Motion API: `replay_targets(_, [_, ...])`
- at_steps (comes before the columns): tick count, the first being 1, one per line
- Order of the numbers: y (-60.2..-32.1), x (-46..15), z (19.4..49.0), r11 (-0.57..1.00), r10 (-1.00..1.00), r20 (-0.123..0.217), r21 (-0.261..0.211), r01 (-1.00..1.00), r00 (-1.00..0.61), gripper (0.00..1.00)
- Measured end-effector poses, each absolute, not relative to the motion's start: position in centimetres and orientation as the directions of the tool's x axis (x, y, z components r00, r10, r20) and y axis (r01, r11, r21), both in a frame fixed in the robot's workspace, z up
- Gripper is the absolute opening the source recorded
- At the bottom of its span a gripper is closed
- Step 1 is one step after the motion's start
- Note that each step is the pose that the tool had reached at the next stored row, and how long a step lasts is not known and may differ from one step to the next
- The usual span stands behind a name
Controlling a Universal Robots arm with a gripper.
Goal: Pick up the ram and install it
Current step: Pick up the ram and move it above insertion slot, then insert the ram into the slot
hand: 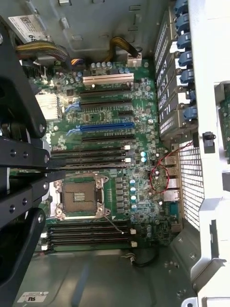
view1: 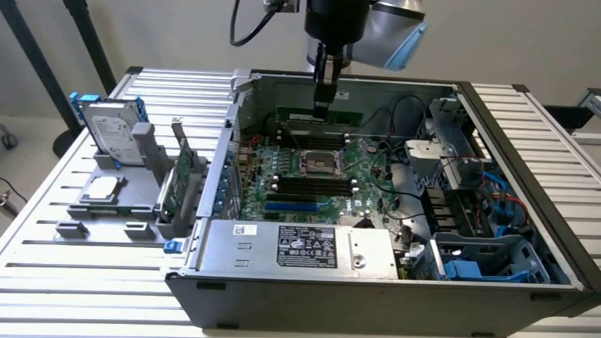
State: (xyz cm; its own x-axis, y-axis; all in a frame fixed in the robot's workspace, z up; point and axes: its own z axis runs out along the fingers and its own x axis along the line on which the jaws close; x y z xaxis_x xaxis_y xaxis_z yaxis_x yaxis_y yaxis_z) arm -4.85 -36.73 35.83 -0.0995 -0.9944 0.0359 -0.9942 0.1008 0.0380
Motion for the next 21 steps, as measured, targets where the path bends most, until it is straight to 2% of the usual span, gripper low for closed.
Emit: replay_targets(21, [-36.88,-4.63,35.55,0.103,-0.995,0.025,0.033,-0.994,-0.102,0.13])
